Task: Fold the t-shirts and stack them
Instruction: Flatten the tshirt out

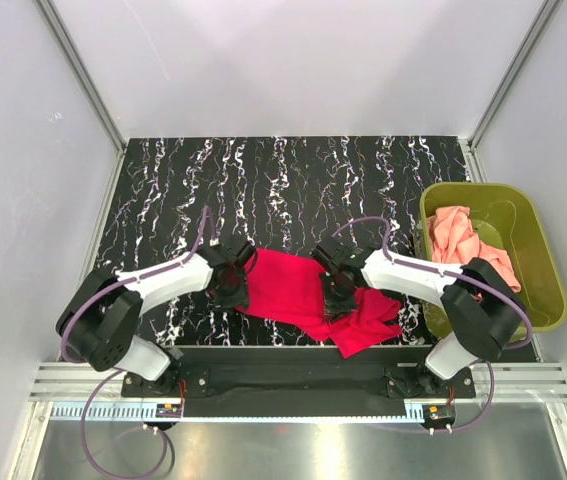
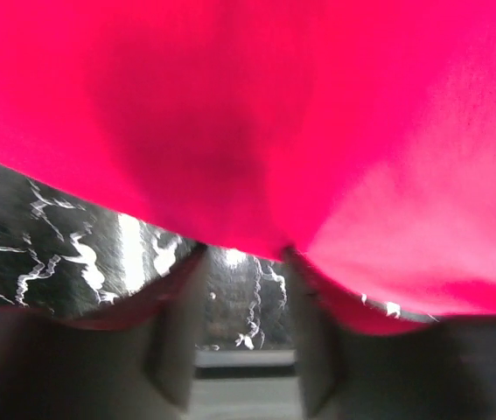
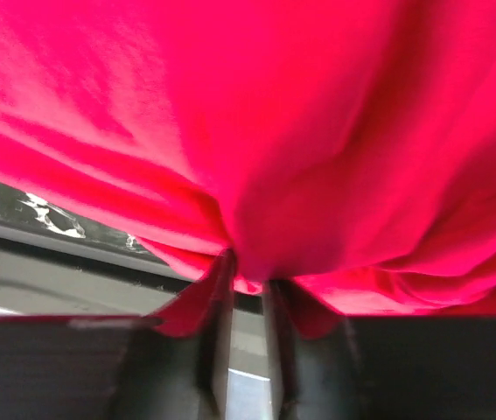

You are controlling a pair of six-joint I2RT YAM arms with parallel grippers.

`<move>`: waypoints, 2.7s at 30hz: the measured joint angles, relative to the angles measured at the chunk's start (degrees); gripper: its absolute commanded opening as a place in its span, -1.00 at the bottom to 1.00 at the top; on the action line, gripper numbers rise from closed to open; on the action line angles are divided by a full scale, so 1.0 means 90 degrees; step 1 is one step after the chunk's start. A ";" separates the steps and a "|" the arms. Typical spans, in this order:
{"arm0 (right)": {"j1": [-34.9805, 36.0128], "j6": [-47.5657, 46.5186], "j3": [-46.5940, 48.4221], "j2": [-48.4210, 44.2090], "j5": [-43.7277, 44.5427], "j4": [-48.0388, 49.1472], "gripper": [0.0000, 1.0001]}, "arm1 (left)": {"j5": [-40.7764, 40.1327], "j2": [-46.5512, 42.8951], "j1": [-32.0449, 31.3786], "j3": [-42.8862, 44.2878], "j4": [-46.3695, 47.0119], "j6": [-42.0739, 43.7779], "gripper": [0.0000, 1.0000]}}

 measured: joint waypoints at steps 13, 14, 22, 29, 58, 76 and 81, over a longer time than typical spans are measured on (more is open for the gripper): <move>0.0398 0.0075 0.0328 -0.1651 0.0136 -0.0653 -1.00 | -0.1423 -0.1746 -0.0321 0.0600 -0.1056 0.0058 -1.00; 0.0398 0.0070 0.0597 -0.1766 0.0151 -0.0869 -1.00 | -0.1545 -0.2062 -0.0350 0.0884 -0.1270 0.0075 -1.00; -0.0593 -0.0520 0.3553 -0.0369 -0.0049 -0.1474 -0.16 | -0.1904 -0.0729 0.0537 0.4711 -0.2327 0.1010 0.18; -0.1761 -0.1290 0.5593 0.2215 0.0318 -0.1987 0.48 | -0.2108 0.2390 0.1693 0.7048 -0.2822 0.1673 0.58; -0.0682 0.0522 0.0981 0.0636 -0.0624 0.0313 -0.22 | -0.0452 0.0236 0.0784 0.1030 -0.1387 0.0792 -0.02; -0.1545 -0.0816 0.2555 0.0945 0.0289 -0.0957 0.34 | -0.1549 -0.0488 0.1785 0.1824 -0.2106 0.1112 0.28; -0.0177 -0.0255 0.2319 0.0852 -0.0359 -0.0491 0.63 | -0.1071 -0.0544 0.1098 0.1846 -0.1877 0.1137 0.74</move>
